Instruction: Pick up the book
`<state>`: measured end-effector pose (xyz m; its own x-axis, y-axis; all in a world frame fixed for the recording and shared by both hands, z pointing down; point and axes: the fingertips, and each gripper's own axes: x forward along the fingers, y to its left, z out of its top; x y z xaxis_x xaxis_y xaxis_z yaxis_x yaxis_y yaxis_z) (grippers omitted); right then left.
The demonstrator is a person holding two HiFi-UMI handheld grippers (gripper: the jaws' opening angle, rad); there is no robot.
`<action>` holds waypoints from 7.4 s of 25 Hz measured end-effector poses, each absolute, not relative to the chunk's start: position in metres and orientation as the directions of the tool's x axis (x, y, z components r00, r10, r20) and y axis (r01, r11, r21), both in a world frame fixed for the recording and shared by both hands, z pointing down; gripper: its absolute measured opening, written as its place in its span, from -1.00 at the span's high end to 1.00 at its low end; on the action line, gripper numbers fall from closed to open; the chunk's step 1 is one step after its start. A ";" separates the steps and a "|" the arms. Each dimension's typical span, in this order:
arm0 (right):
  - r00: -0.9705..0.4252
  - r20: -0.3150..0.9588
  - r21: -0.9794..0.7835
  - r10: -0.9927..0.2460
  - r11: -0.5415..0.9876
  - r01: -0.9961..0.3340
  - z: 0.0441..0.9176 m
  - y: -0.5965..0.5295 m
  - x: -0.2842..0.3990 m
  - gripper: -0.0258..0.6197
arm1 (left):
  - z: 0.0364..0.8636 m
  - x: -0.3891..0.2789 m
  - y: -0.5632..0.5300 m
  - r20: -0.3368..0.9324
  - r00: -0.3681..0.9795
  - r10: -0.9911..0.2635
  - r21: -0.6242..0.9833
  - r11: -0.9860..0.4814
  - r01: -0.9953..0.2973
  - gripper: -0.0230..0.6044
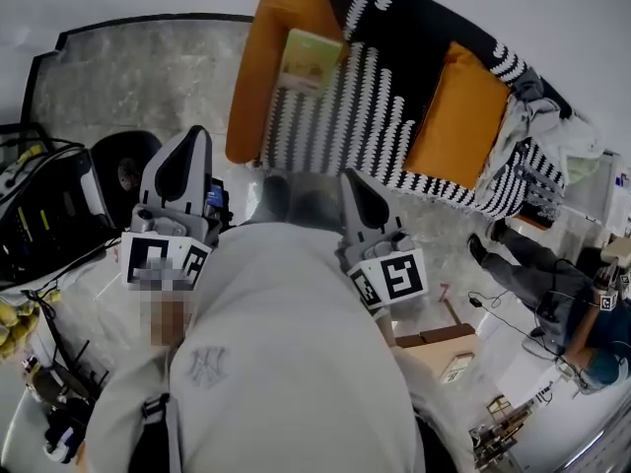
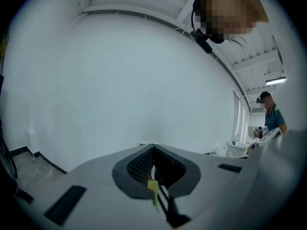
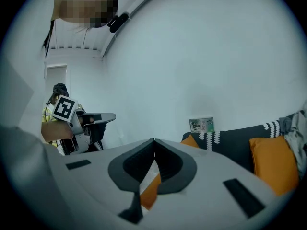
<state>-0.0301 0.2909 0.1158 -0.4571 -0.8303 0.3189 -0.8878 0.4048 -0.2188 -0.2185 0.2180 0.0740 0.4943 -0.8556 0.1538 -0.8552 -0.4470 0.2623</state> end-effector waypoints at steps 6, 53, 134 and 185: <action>-0.457 0.334 -0.214 -0.824 0.406 -0.888 0.131 0.284 -0.041 0.86 | 0.097 -0.231 0.211 0.170 0.489 -0.856 0.281 -0.433 -0.856 0.90; -0.607 0.305 -0.288 -0.734 0.537 -0.793 0.133 0.155 0.093 0.86 | 0.057 -0.118 0.130 0.179 0.301 -0.936 0.195 -0.267 -0.944 0.90; -0.608 0.466 -0.295 -0.643 0.535 -0.792 0.337 0.048 0.076 0.45 | 0.218 -0.070 0.109 0.385 0.586 -0.713 0.416 -0.433 -0.800 0.90; -0.746 0.522 -0.524 -0.414 0.535 -0.663 0.551 0.013 0.026 0.46 | 0.332 -0.055 0.132 0.534 0.598 -0.598 0.559 -0.281 -0.780 0.90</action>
<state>0.0260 0.0135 0.5513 -0.7460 -0.4136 0.5219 -0.6630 0.5348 -0.5239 -0.0553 0.1317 0.3321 0.5978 -0.5977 0.5342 -0.7802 -0.2808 0.5589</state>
